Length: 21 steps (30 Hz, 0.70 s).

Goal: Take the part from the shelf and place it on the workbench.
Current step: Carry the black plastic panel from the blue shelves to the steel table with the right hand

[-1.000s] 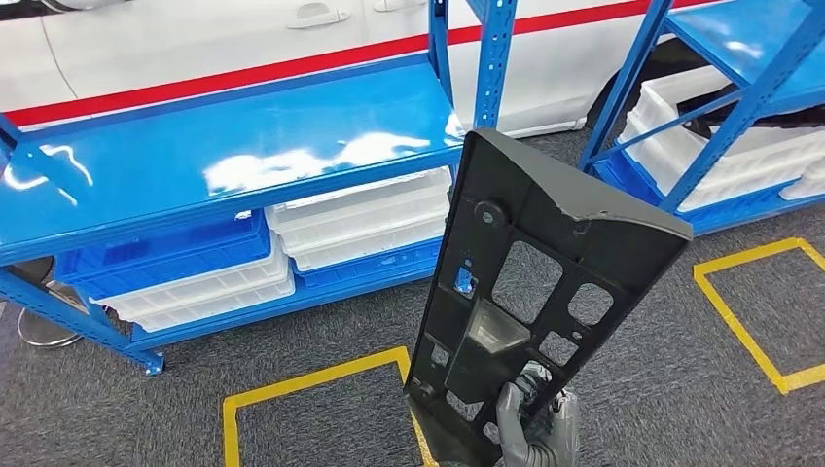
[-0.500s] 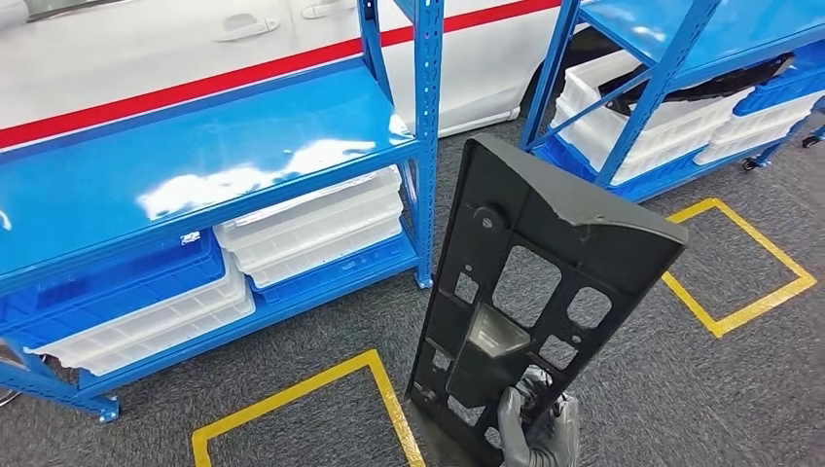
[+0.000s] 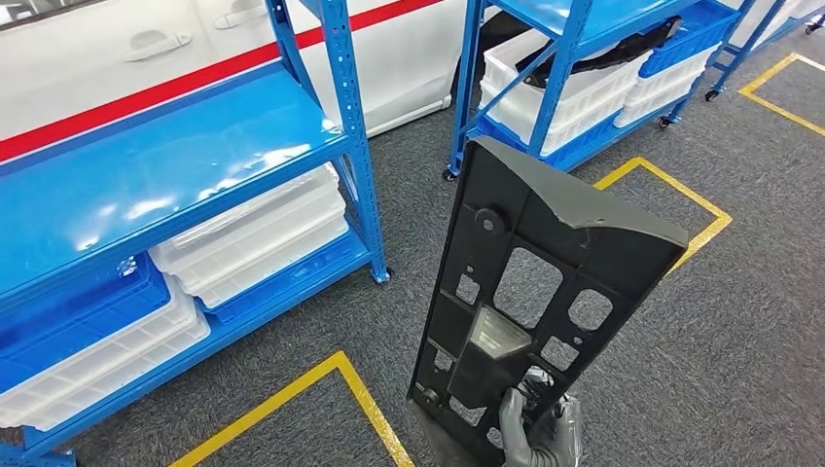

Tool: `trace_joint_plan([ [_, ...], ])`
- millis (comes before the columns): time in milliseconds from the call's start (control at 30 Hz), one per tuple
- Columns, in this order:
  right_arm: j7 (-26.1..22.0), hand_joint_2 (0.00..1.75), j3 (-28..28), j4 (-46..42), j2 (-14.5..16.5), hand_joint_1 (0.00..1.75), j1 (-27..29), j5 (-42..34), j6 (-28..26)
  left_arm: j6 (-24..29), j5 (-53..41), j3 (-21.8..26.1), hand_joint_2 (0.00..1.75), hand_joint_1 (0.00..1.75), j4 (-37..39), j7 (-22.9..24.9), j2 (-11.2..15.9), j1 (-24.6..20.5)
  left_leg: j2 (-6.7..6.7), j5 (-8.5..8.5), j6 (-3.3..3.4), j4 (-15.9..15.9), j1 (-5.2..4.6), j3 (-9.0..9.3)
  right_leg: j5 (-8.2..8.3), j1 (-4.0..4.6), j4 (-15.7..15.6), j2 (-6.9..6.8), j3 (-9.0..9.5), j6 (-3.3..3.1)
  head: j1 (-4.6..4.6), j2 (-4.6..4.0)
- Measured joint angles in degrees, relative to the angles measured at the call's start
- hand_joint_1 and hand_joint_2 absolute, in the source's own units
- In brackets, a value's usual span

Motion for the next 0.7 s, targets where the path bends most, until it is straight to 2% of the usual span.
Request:
trace_joint_plan([
  [67,-0.1,1.75,-0.1,0.0,0.1,1.75,0.1,0.0,0.1,-0.1,0.0,0.0,0.00,0.00,0.0,0.0,0.0,0.1,-3.35,-3.17,-0.54,4.1,0.33,-1.60,0.43,-0.29,-0.3,1.06,-0.19,-0.59,-0.01,0.00],
  [100,-0.2,1.75,-0.2,0.0,0.1,1.75,0.1,0.0,0.2,-0.1,0.0,0.0,0.00,0.00,0.0,-0.1,0.0,0.2,-4.61,-5.29,-0.71,7.7,0.41,-3.11,0.57,-0.29,-0.3,1.71,-0.37,-0.76,-0.01,0.00],
  [133,-0.3,1.75,-0.3,0.0,0.2,1.75,0.2,0.0,0.4,-0.1,0.0,0.0,0.00,0.00,0.0,-0.1,0.0,0.4,-5.08,-6.93,-0.81,11.4,0.45,-4.66,0.67,-0.26,-0.2,2.41,-0.53,-0.83,-0.01,0.00],
  [167,-0.3,1.75,-0.4,0.0,0.2,1.75,0.3,0.0,0.7,-0.1,0.0,0.1,0.00,0.00,0.0,-0.1,0.1,0.5,-5.25,-7.62,-0.86,14.0,0.46,-5.74,0.74,-0.24,-0.2,3.17,-0.65,-0.84,-0.01,0.00],
  [200,-0.4,1.75,-0.5,0.0,0.2,1.75,0.4,0.0,1.0,-0.1,0.0,0.1,0.00,0.00,0.0,-0.1,0.1,0.5,-5.33,-7.25,-0.85,14.9,0.46,-6.08,0.81,-0.23,-0.1,3.96,-0.73,-0.81,-0.01,0.00],
  [233,-0.4,1.75,-0.7,0.0,0.2,1.75,0.6,0.1,1.5,0.0,0.0,0.1,0.00,0.00,0.0,-0.1,0.2,0.5,-5.51,-5.63,-0.73,13.1,0.47,-5.25,0.85,-0.23,0.0,4.75,-0.74,-0.76,-0.01,0.00],
  [267,-0.4,1.75,-0.8,0.0,0.3,1.75,0.7,0.3,2.1,0.0,0.0,0.1,0.00,0.00,0.0,-0.1,0.2,0.5,-6.07,-3.38,-0.53,9.6,0.48,-3.61,0.89,-0.24,0.0,5.53,-0.71,-0.69,-0.01,0.00],
  [333,-0.5,1.75,-1.3,0.0,0.7,1.75,1.0,0.7,3.2,0.2,0.0,0.2,0.00,0.00,0.0,-0.2,0.3,0.5,-8.78,-0.23,0.06,2.4,0.55,-0.39,1.07,-0.26,0.2,6.98,-0.82,-0.36,-0.01,0.00],
  [400,-0.6,1.75,-1.7,0.0,1.2,1.75,1.2,1.1,4.1,0.4,0.1,0.4,0.00,0.00,0.0,-0.3,0.5,0.4,-10.55,0.13,0.48,-0.5,0.50,0.76,1.48,-0.43,0.2,8.30,-1.38,0.39,-0.02,0.00],
  [467,-0.6,1.75,-2.3,0.0,1.5,1.75,1.8,1.8,4.7,0.6,0.3,0.5,0.00,0.00,0.0,-0.6,0.7,0.2,-9.60,0.35,0.91,-1.2,0.55,0.94,1.90,-0.61,0.2,9.38,-1.92,1.31,0.00,0.00],
  [500,-0.6,1.75,-2.5,0.0,1.5,1.75,2.1,2.1,4.8,0.6,0.5,0.5,0.00,0.00,0.0,-0.8,0.7,0.0,-8.91,0.68,1.23,-1.6,0.65,1.05,1.62,-0.51,0.6,8.70,-2.21,1.64,0.02,0.00],
  [533,-0.6,1.75,-2.8,0.0,1.6,1.75,2.3,2.5,5.0,0.6,0.6,0.5,0.00,0.00,0.0,-0.9,0.8,0.0,-8.03,1.02,1.70,-2.1,0.73,1.15,0.63,-0.36,1.9,7.33,-2.87,1.89,0.04,0.00],
  [600,-0.6,1.75,-3.2,0.0,1.7,1.75,2.6,3.2,5.3,0.6,0.8,0.6,0.00,0.00,0.0,-1.1,0.9,0.1,-6.20,1.31,2.30,-2.5,0.53,1.14,-2.99,-0.19,7.6,3.74,-5.48,2.20,0.07,0.00],
  [633,-0.6,1.75,-3.4,0.1,1.7,1.75,2.8,3.5,5.4,0.7,1.0,0.6,0.00,0.00,0.0,-1.2,1.0,0.2,-5.21,1.29,2.49,-2.4,0.36,1.02,-4.81,-0.29,11.1,2.75,-7.07,2.36,0.07,0.00],
  [667,-0.6,1.75,-3.6,0.2,1.7,1.75,3.1,3.8,5.6,0.7,1.1,0.6,0.00,0.00,0.0,-1.2,1.1,0.3,-4.31,1.24,2.51,-2.2,0.21,0.90,-5.80,-0.40,13.8,2.26,-8.15,2.49,0.07,0.00],
  [700,-0.6,1.75,-3.8,0.2,1.7,1.75,3.5,4.1,5.9,0.7,1.2,0.6,0.00,0.00,0.0,-1.2,1.1,0.2,-3.42,1.17,2.51,-2.1,0.12,0.81,-5.77,-0.47,14.7,1.92,-8.29,2.59,0.07,0.00],
])
